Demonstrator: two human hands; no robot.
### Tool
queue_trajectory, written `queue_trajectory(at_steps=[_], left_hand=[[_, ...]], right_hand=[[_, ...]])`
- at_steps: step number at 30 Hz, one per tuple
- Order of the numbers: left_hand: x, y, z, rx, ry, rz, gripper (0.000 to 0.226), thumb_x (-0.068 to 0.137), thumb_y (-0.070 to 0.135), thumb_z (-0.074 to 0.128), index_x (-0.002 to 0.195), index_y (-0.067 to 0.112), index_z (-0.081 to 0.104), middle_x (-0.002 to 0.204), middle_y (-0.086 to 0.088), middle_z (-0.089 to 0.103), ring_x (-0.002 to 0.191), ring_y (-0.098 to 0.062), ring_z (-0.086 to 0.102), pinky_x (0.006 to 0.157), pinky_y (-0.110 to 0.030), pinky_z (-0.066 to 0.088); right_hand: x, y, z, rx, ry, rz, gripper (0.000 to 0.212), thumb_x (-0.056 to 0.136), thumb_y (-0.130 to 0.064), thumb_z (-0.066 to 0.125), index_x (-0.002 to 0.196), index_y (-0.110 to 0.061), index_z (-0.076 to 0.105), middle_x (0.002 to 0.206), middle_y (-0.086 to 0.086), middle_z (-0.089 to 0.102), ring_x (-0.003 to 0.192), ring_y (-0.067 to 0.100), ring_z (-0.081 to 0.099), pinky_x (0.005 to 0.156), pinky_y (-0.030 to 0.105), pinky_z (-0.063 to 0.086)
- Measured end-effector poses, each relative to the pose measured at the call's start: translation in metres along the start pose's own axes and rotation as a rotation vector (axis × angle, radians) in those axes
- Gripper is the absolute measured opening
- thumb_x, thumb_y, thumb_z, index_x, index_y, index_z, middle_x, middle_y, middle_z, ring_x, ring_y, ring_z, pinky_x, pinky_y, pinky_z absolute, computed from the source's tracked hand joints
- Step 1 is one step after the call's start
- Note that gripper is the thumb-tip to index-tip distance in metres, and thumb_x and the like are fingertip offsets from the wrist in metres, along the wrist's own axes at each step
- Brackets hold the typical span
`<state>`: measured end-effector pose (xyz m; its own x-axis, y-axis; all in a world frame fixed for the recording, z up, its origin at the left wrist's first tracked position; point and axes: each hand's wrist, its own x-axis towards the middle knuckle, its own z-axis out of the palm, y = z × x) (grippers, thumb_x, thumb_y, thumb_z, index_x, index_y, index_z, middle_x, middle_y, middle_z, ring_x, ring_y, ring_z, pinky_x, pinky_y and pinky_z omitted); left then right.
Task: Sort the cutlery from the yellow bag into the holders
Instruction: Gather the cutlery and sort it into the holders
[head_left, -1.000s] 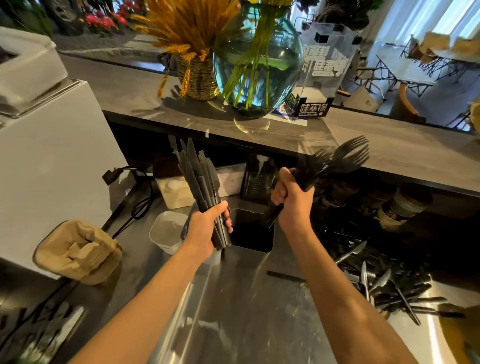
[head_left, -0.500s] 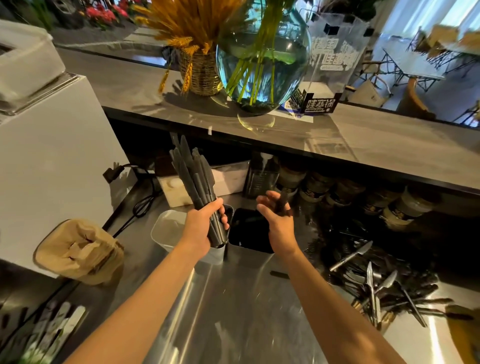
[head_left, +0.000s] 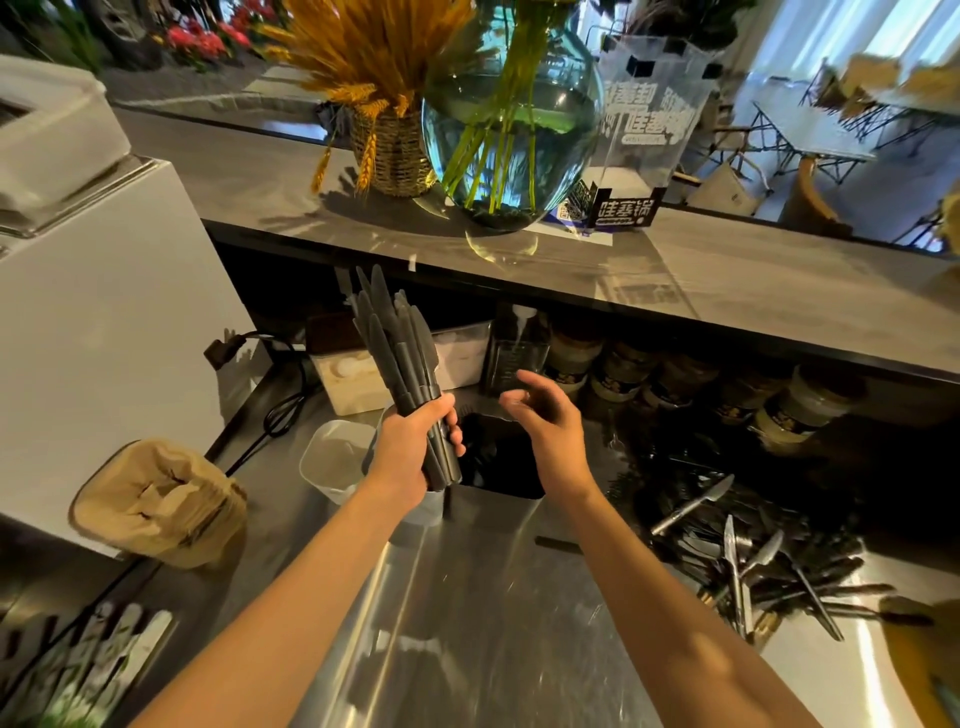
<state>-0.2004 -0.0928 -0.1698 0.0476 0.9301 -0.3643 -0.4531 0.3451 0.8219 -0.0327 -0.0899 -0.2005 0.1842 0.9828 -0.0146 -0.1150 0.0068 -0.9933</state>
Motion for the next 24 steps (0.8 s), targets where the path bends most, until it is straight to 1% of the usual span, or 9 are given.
queue_trajectory(at_steps=[5, 8, 10, 12, 14, 15, 19, 22, 24], left_hand=[[-0.01, 0.005, 0.004, 0.051, -0.057, 0.016, 0.01, 0.096, 0.011, 0.06, 0.087, 0.007, 0.058, 0.068, -0.005, 0.055, 0.054, -0.018, 0.052, 0.054, -0.033, 0.047], [-0.018, 0.008, 0.009, 0.09, -0.104, -0.01, 0.015, 0.097, 0.014, 0.061, 0.084, 0.006, 0.059, 0.068, -0.007, 0.055, 0.051, -0.018, 0.049, 0.048, -0.031, 0.045], [-0.024, 0.009, 0.013, 0.103, -0.16, -0.029, 0.013, 0.096, 0.015, 0.061, 0.088, 0.006, 0.059, 0.07, -0.008, 0.056, 0.051, -0.019, 0.05, 0.046, -0.03, 0.044], [-0.033, 0.009, 0.016, 0.134, -0.241, -0.068, 0.009, 0.097, 0.015, 0.06, 0.094, 0.006, 0.06, 0.073, -0.01, 0.06, 0.053, -0.02, 0.054, 0.047, -0.03, 0.047], [-0.042, 0.009, 0.02, 0.165, -0.334, -0.127, 0.011, 0.097, 0.014, 0.059, 0.099, 0.004, 0.061, 0.077, -0.014, 0.062, 0.058, -0.024, 0.059, 0.051, -0.032, 0.051], [-0.046, 0.009, 0.022, 0.186, -0.372, -0.149, 0.012, 0.098, 0.013, 0.057, 0.102, 0.002, 0.062, 0.079, -0.017, 0.063, 0.061, -0.026, 0.061, 0.053, -0.034, 0.054], [-0.057, 0.01, 0.028, 0.166, -0.441, -0.253, 0.025, 0.097, 0.018, 0.055, 0.111, -0.002, 0.064, 0.092, -0.022, 0.069, 0.076, -0.031, 0.07, 0.065, -0.039, 0.06], [-0.062, 0.009, 0.03, 0.102, -0.457, -0.345, 0.038, 0.098, 0.024, 0.054, 0.121, -0.006, 0.062, 0.105, -0.025, 0.069, 0.091, -0.036, 0.071, 0.077, -0.044, 0.061], [-0.067, 0.007, 0.031, 0.043, -0.447, -0.388, 0.041, 0.1, 0.025, 0.051, 0.126, -0.005, 0.06, 0.111, -0.025, 0.069, 0.098, -0.037, 0.07, 0.084, -0.046, 0.06]], right_hand=[[0.0, -0.008, 0.002, -0.091, 0.052, 0.055, 0.021, 0.099, -0.02, 0.063, 0.118, -0.018, 0.069, 0.106, -0.008, 0.074, 0.107, 0.002, 0.066, 0.098, 0.025, 0.051], [-0.002, -0.014, 0.006, -0.191, 0.009, 0.092, 0.017, 0.102, -0.03, 0.055, 0.105, -0.027, 0.072, 0.107, -0.006, 0.075, 0.111, 0.006, 0.066, 0.11, 0.038, 0.045], [-0.008, -0.027, 0.011, -0.095, 0.035, 0.04, 0.021, 0.105, -0.028, 0.05, 0.107, -0.026, 0.071, 0.11, -0.004, 0.074, 0.111, 0.005, 0.066, 0.108, 0.033, 0.046], [-0.016, -0.048, 0.016, 0.089, -0.079, 0.064, 0.03, 0.107, -0.029, 0.042, 0.113, -0.018, 0.07, 0.111, 0.001, 0.074, 0.105, 0.008, 0.069, 0.096, 0.027, 0.053], [-0.024, -0.068, 0.023, 0.143, -0.233, 0.165, 0.044, 0.106, -0.041, 0.04, 0.119, -0.008, 0.068, 0.106, 0.011, 0.071, 0.083, 0.017, 0.069, 0.066, 0.026, 0.053], [-0.028, -0.075, 0.025, 0.123, -0.261, 0.227, 0.046, 0.104, -0.043, 0.045, 0.118, -0.006, 0.066, 0.1, 0.014, 0.069, 0.077, 0.022, 0.066, 0.058, 0.029, 0.049], [-0.037, -0.09, 0.022, 0.069, -0.216, 0.286, 0.022, 0.102, -0.023, 0.056, 0.112, -0.005, 0.064, 0.091, 0.013, 0.07, 0.076, 0.024, 0.07, 0.062, 0.03, 0.056], [-0.044, -0.092, 0.011, 0.059, -0.218, 0.332, 0.03, 0.103, -0.027, 0.052, 0.112, -0.001, 0.064, 0.079, 0.01, 0.068, 0.052, 0.015, 0.062, 0.042, 0.023, 0.045], [-0.048, -0.093, 0.005, 0.104, -0.19, 0.369, 0.031, 0.104, -0.028, 0.05, 0.108, -0.002, 0.064, 0.08, 0.01, 0.068, 0.053, 0.018, 0.061, 0.043, 0.025, 0.045]])
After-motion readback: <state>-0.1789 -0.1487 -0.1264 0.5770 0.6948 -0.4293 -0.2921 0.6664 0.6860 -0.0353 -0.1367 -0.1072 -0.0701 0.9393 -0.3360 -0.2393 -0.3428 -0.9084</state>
